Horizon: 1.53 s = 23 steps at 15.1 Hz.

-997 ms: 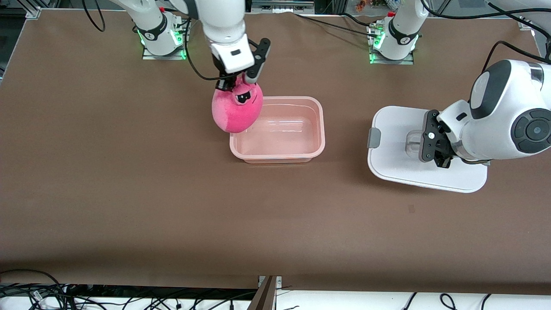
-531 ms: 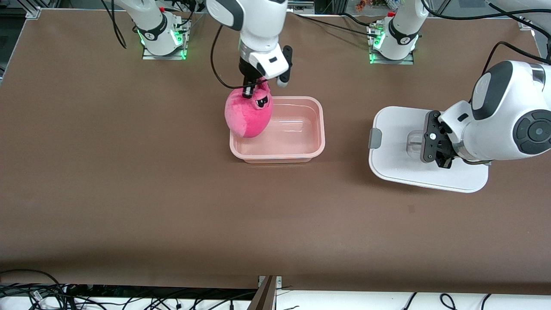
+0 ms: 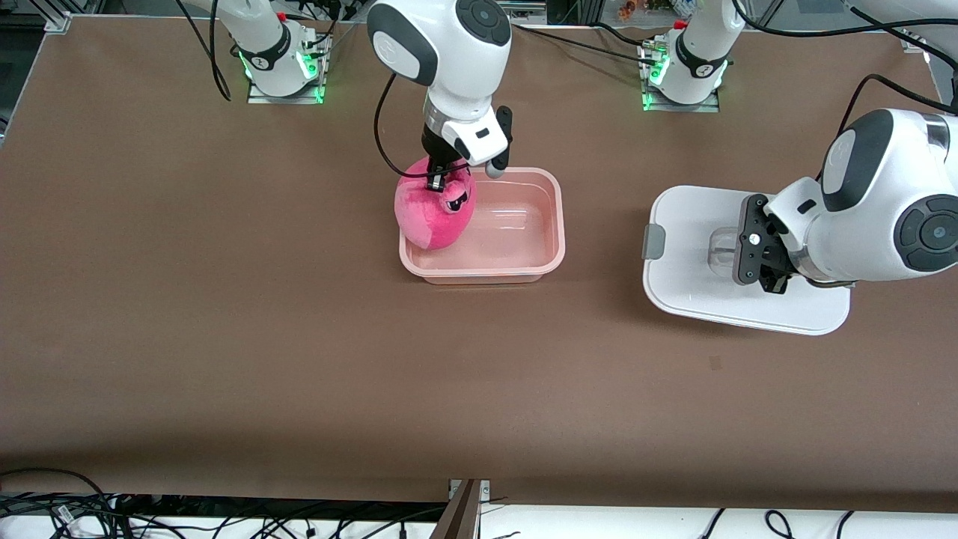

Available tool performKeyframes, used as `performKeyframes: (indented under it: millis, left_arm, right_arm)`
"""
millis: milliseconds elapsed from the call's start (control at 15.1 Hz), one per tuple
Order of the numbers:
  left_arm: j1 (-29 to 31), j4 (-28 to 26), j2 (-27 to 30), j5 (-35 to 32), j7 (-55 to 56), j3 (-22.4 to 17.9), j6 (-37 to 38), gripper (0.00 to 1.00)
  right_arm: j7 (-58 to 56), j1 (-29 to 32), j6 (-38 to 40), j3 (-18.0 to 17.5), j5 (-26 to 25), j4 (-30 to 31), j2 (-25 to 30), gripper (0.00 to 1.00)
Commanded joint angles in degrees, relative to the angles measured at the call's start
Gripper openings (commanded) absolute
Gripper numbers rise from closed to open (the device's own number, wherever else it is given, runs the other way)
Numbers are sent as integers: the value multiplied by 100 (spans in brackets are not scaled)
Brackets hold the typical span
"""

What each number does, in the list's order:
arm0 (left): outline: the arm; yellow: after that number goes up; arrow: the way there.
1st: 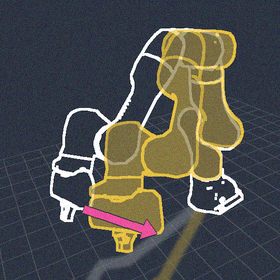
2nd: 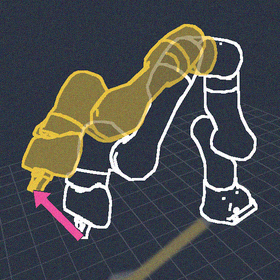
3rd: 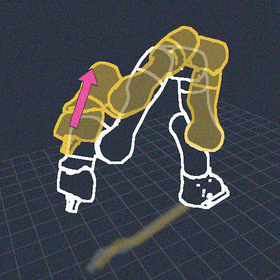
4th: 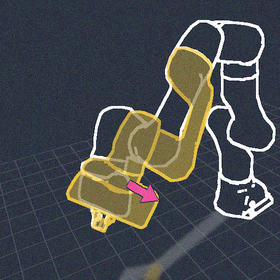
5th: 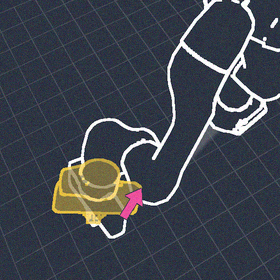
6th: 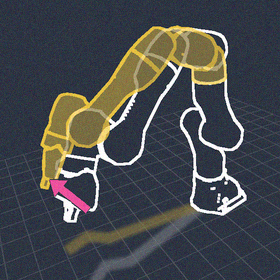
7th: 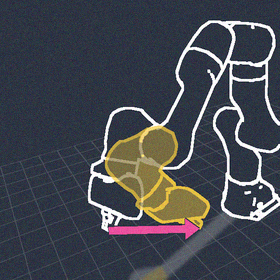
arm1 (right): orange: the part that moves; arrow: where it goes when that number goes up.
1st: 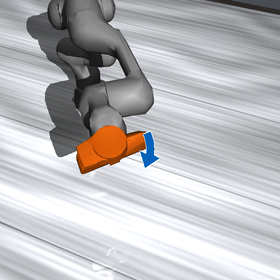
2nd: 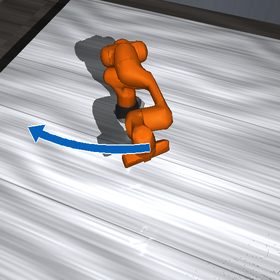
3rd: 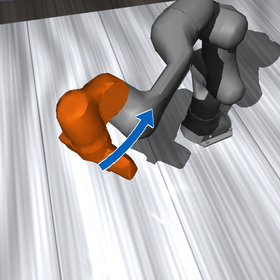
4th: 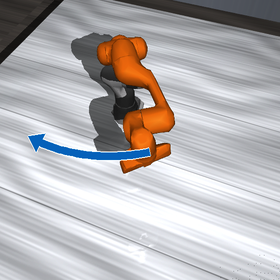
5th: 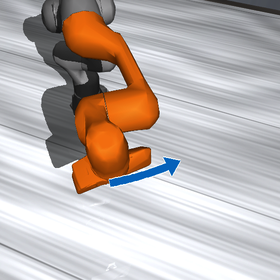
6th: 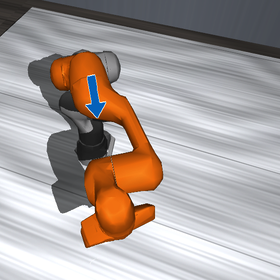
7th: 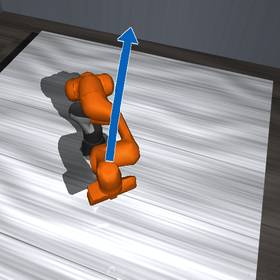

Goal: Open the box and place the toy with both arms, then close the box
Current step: 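Lower the pink toy into the tub and open the right gripper, then withdraw the right gripper while the left gripper lifts the lid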

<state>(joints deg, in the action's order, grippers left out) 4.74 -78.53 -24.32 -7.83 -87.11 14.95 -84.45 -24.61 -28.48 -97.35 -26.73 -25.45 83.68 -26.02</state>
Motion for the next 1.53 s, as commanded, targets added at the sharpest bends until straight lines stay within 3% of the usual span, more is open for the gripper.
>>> performKeyframes:
  millis: [0,399,797,930,997,1063,1129,1462]
  left_arm:
    - [27,40,6,-70,-148,26,52,0]
    - [27,48,-2,-70,-148,26,43,0]
    - [35,40,-2,27,-157,26,52,0]
    - [53,31,-29,70,-157,26,52,0]
    - [71,31,-37,132,-157,9,52,0]
    - [71,40,-46,141,-157,8,52,0]
    - [71,31,-46,141,-157,8,52,0]
    - [71,48,-46,106,-183,0,52,0]
  right_arm:
    - [0,-96,190,10,-188,-484,-429,0]
    - [149,-131,76,10,-347,-502,-737,0]
    - [1247,-377,-503,18,-610,-537,-1309,0]
    - [1379,-412,-767,18,-654,-537,-1440,17]
    - [1493,-421,-907,18,-689,-537,-1476,35]
    - [1616,-439,-1048,18,-715,-537,-1511,86]
    - [1669,-456,-1232,27,-724,-537,-1529,100]
    - [2880,-615,-2129,45,-689,-537,-1547,100]
